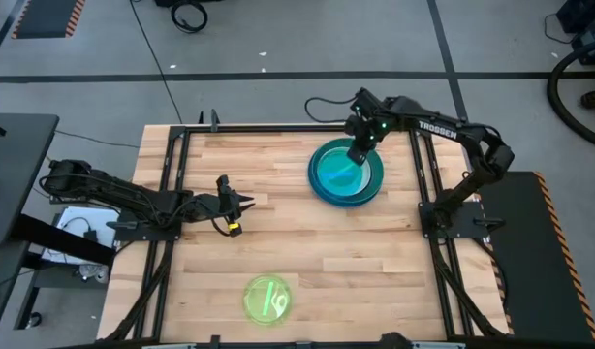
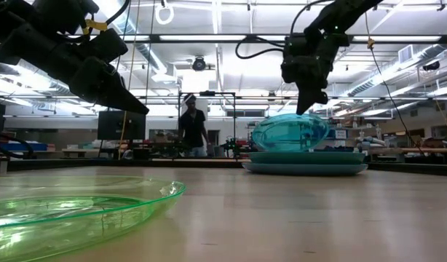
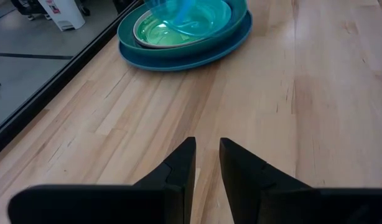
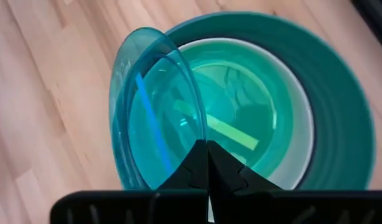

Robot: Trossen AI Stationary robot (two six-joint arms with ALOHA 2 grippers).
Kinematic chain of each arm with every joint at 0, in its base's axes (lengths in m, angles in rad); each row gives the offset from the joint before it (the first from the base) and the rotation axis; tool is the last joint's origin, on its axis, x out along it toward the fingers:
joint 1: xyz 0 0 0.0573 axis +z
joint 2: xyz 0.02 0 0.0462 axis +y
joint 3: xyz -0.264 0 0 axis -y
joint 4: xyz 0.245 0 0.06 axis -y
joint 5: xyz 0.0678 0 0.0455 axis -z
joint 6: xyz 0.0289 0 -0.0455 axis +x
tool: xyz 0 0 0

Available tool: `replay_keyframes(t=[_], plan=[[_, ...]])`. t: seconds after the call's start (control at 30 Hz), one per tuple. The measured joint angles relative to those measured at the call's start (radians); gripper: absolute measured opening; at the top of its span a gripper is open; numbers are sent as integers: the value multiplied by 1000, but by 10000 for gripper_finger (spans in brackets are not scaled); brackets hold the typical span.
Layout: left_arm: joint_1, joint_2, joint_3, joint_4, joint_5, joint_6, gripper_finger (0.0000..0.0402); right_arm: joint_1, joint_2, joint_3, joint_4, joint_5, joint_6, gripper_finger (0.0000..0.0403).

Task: Stack plastic plates
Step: Stack the light blue plate on top of the light green plate

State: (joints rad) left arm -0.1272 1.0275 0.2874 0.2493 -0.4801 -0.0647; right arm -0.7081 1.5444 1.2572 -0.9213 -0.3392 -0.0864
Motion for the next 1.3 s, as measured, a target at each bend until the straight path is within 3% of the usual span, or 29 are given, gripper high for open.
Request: replay_keyframes(t=[0.57,1.03,1.3], plan=[[0,0,0,0,0,0,80,-82,9,-1,28,-24,-19,0],[0,0,0,0,0,0,80,-87,9,-143,134,-21,14,1],[0,0,0,0,0,0,80,-70,9,-188,234,8,53,26]])
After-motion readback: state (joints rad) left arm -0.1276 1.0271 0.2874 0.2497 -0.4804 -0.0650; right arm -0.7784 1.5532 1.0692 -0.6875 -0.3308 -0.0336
